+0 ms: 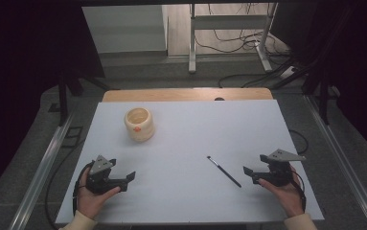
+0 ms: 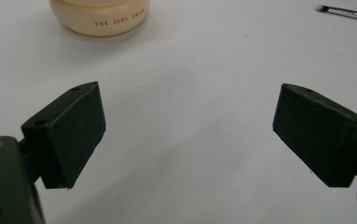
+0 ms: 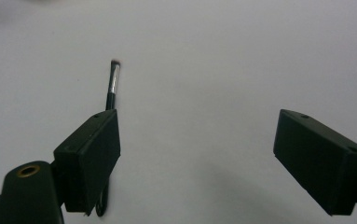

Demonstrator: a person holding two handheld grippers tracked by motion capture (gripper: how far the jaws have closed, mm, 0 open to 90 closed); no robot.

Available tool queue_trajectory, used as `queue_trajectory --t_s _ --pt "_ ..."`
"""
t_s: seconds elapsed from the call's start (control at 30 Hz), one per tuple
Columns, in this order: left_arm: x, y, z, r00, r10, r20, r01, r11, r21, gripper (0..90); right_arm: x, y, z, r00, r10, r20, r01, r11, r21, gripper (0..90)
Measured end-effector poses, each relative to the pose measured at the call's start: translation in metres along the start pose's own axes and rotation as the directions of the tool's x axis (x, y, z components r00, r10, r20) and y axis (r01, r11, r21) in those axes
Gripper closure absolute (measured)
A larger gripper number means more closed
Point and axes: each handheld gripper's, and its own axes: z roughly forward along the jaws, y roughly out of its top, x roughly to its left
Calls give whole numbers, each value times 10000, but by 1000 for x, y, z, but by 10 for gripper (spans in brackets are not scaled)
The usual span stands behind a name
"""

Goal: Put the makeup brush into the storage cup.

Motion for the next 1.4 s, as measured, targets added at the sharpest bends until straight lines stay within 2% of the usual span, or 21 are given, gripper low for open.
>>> queue_trajectory --t_s 0.13,0.37,0.7,0.83,1.23,1.4 --pt "-1 0 1 9999 93 -64 -92 9999 70 97 0 -4 2 10000 -74 -23 75 9996 260 151" --pt "2 1 4 10000 -16 -8 16 9999 127 98 -3 -2 1 10000 48 77 -50 9997 227 145" --pt "-3 4 4 9997 225 121 -226 9997 80 103 1 -4 -3 9995 -47 301 32 9987 517 112" --pt "-2 2 5 9997 216 145 -218 9997 149 104 -1 -4 0 9994 90 328 -112 9978 660 101" --pt "-3 2 0 9995 301 86 -301 9995 43 110 2 5 2 9994 -227 254 206 9968 774 104" --pt "-4 1 -2 9991 415 30 -415 9991 35 110 6 18 2 9987 -205 461 155 9943 1056 136"
